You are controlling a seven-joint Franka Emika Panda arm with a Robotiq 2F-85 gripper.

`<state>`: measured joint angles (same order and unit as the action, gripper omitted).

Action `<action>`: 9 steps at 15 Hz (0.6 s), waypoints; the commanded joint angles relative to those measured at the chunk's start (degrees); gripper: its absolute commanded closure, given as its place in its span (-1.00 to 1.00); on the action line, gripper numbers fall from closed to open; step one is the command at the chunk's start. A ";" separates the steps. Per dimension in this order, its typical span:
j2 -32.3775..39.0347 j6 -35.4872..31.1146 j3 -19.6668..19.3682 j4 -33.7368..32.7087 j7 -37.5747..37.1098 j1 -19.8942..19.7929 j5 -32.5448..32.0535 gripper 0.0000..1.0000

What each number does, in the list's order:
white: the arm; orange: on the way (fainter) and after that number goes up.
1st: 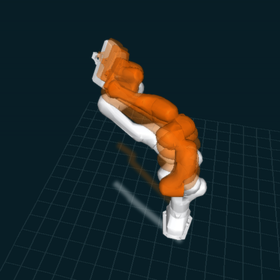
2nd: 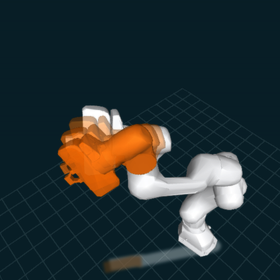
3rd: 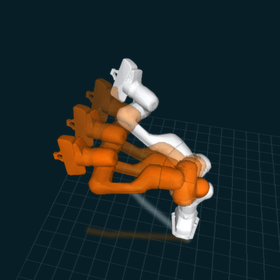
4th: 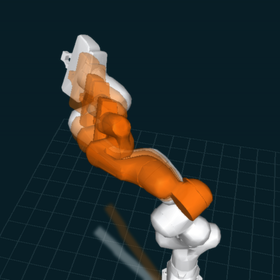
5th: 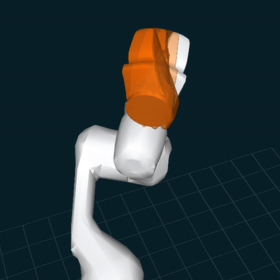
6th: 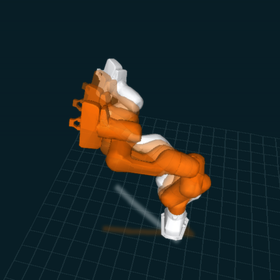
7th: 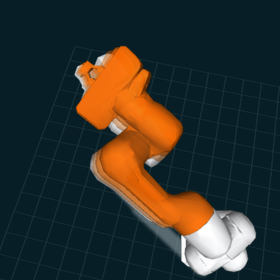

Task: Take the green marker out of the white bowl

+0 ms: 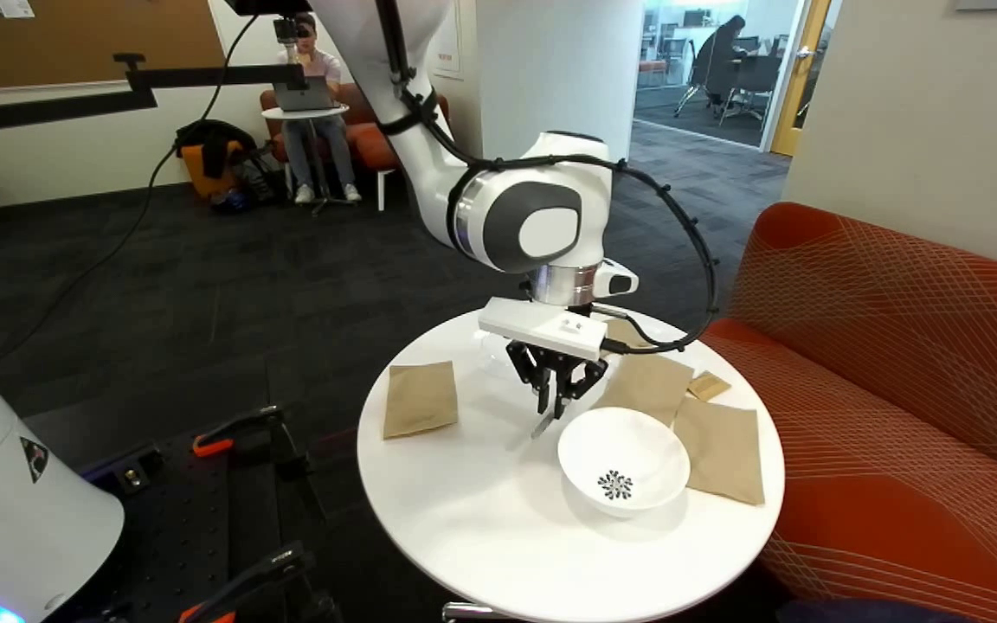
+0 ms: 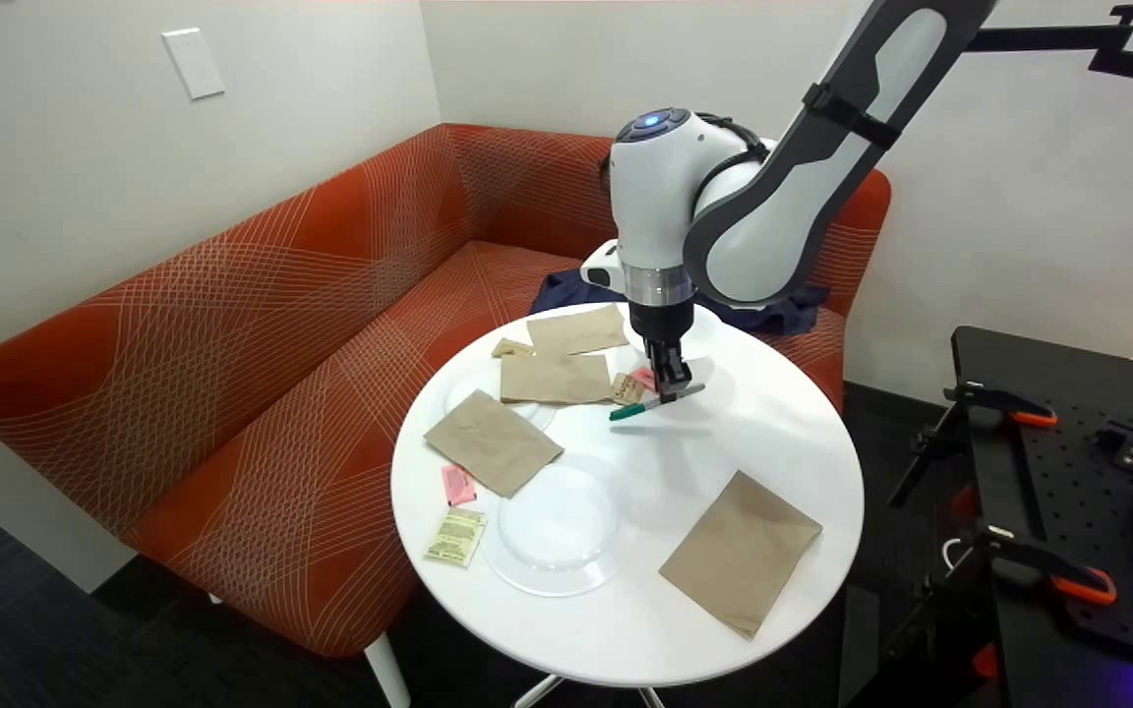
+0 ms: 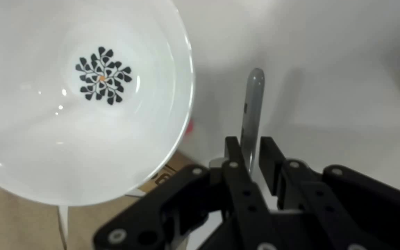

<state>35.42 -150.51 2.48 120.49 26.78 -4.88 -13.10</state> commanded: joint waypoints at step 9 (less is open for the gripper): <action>-2.28 0.06 -0.25 0.07 0.20 1.06 -3.24 -0.02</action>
<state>35.70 -150.53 2.48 119.18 26.78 -4.43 -14.75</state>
